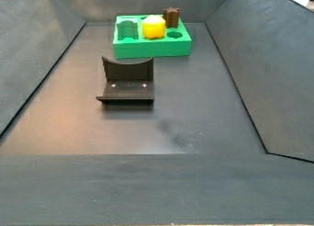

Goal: Pick up the rectangle object. Move up. Move to above the board. Insert the rectangle object.
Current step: Insert the rectangle object.

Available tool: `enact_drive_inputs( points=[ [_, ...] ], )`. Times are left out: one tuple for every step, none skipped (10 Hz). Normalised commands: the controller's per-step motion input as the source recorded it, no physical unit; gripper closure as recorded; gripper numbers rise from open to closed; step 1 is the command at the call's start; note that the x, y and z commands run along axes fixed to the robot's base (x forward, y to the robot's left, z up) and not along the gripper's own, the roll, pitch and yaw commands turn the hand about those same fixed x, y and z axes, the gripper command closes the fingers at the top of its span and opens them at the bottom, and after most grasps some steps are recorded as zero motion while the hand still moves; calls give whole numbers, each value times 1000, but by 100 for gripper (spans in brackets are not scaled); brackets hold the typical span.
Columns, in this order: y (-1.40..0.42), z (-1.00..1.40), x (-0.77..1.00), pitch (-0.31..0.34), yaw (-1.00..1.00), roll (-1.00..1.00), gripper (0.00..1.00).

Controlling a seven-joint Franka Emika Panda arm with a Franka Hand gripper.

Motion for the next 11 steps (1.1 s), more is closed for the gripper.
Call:
enact_drive_inputs(
  points=[
    [-257, -331, 474, 0, 97, -81, 100],
    [-240, -329, 531, 4, 151, -87, 100],
    [-249, -291, 457, 0, 197, -83, 100],
    [-306, -283, 463, 19, 280, -4, 100],
    [-394, -234, 400, 23, 354, 44, 100],
    [-409, -200, 391, 40, 409, 110, 100],
    [-417, -151, 380, 33, 386, 146, 100],
    [-437, -71, 360, 44, 291, 260, 100],
    [-454, -46, 334, 59, 229, 331, 100],
    [-489, -49, 303, 54, 200, 336, 100],
    [-469, -69, 314, 60, 217, 330, 100]
  ],
)
